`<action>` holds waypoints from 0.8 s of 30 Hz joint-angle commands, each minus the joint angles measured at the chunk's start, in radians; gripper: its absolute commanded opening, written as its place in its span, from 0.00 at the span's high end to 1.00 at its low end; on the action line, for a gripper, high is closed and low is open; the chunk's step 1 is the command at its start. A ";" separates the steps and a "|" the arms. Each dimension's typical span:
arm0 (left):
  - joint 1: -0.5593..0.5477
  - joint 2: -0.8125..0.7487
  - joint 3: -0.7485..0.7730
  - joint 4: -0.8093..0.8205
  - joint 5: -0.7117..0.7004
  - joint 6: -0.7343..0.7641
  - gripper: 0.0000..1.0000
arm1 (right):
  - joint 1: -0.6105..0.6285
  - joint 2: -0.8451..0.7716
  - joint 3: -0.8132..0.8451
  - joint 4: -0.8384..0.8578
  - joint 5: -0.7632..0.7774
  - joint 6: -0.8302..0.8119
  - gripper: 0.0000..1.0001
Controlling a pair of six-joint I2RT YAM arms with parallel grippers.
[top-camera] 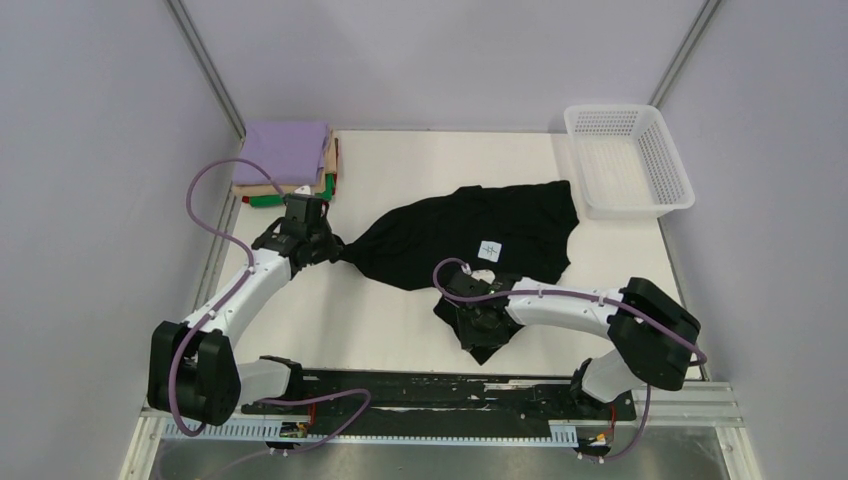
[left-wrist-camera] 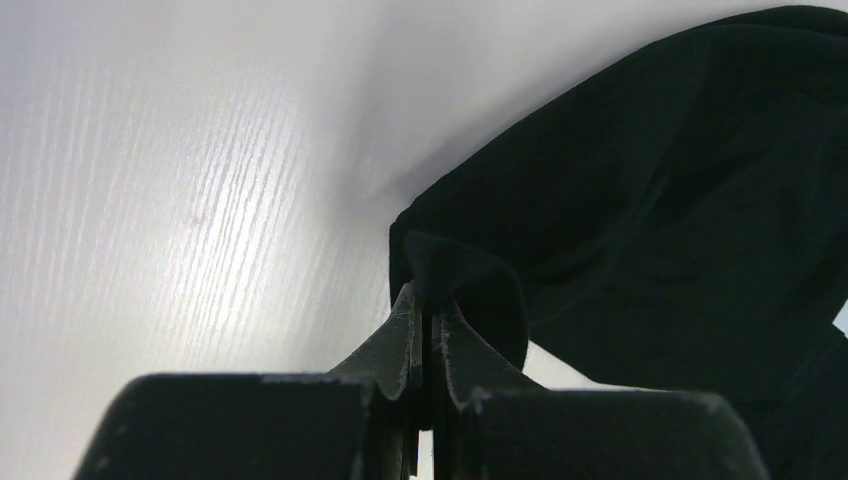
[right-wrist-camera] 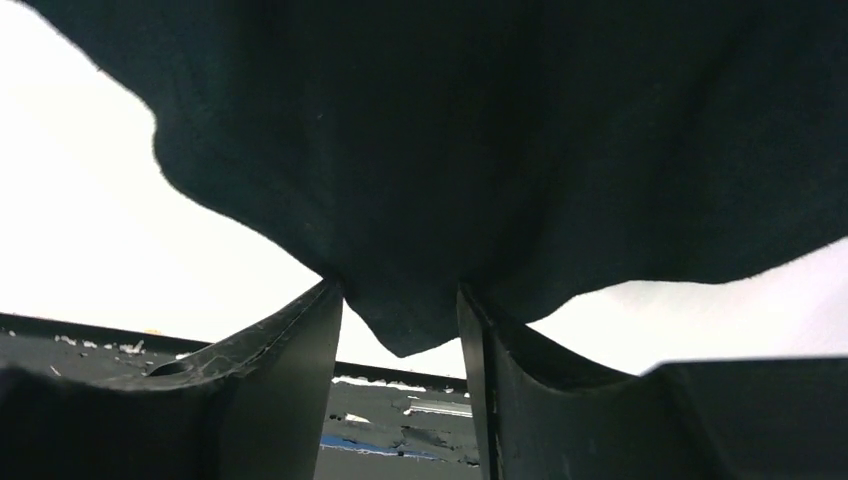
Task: Fold and stack the t-shirts
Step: Flatten out the tshirt
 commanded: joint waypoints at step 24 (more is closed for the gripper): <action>0.000 0.052 0.259 0.017 -0.059 0.047 1.00 | -0.625 -0.230 0.243 0.302 0.345 -0.327 1.00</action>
